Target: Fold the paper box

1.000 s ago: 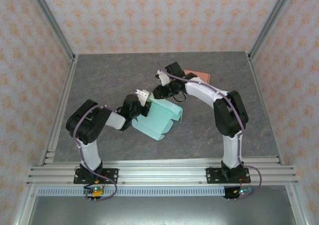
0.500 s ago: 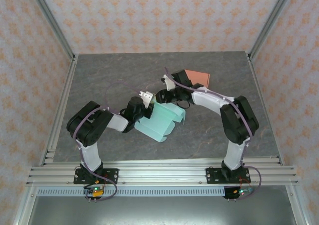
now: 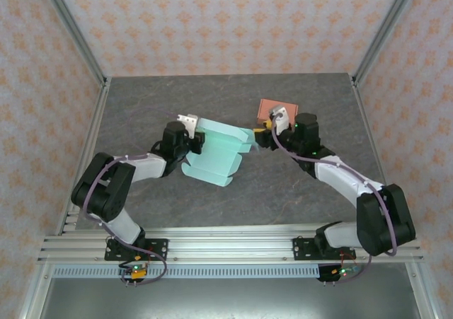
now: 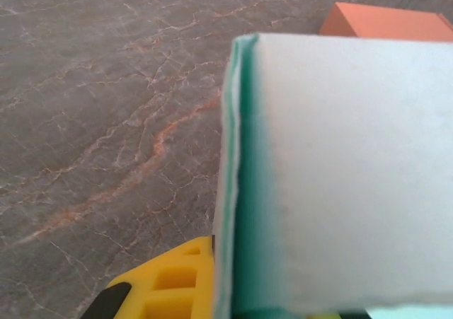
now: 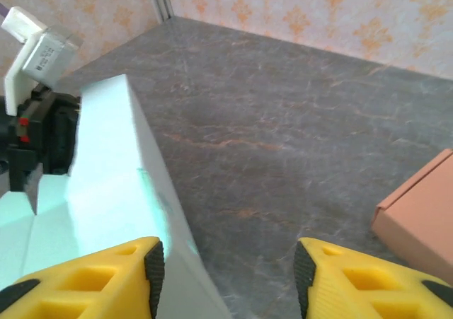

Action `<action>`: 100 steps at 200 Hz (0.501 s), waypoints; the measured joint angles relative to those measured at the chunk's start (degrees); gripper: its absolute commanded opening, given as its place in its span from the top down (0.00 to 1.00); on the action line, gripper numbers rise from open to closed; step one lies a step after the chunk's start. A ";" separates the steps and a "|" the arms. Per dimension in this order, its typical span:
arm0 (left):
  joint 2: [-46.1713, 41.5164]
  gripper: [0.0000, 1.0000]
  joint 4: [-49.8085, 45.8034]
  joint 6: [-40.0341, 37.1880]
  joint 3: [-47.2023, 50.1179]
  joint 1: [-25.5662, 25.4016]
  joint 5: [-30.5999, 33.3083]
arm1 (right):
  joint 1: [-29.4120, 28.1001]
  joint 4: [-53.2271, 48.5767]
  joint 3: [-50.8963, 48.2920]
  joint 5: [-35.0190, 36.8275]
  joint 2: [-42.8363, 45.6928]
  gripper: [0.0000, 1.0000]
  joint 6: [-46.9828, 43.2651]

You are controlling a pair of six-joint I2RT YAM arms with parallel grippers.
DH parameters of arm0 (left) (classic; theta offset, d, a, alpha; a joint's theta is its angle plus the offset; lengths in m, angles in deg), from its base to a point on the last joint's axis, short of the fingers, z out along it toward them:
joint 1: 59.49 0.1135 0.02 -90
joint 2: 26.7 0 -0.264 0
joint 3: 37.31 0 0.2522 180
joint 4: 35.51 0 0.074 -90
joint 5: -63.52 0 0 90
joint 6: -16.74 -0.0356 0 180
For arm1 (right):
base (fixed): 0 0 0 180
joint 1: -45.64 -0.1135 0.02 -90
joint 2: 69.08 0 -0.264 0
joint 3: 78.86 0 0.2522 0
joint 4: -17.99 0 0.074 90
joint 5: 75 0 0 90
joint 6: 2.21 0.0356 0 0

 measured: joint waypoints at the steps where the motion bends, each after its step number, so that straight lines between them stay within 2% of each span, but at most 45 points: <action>1: 0.00 1.00 -0.17 0.02 -0.09 0.13 -0.35 | 0.17 0.11 0.00 -0.20 -0.04 0.49 -0.04; 16: 0.15 1.00 -1.79 0.37 -0.57 1.16 -3.93 | 3.65 0.68 0.98 -5.64 -1.20 0.50 -1.40; 28: 0.81 1.00 -3.39 1.44 -1.22 1.49 -6.56 | 5.64 -2.60 3.91 -9.99 -2.64 0.50 -3.78; 68: 3.17 1.00 -3.80 6.91 -5.07 1.95 -12.24 | 7.13 -27.32 20.50 -21.59 -9.33 0.49 -20.24; 100: 3.17 1.00 -3.96 7.50 -5.42 1.95 -13.62 | 7.13 -39.69 22.99 -26.36 -10.60 0.49 -27.74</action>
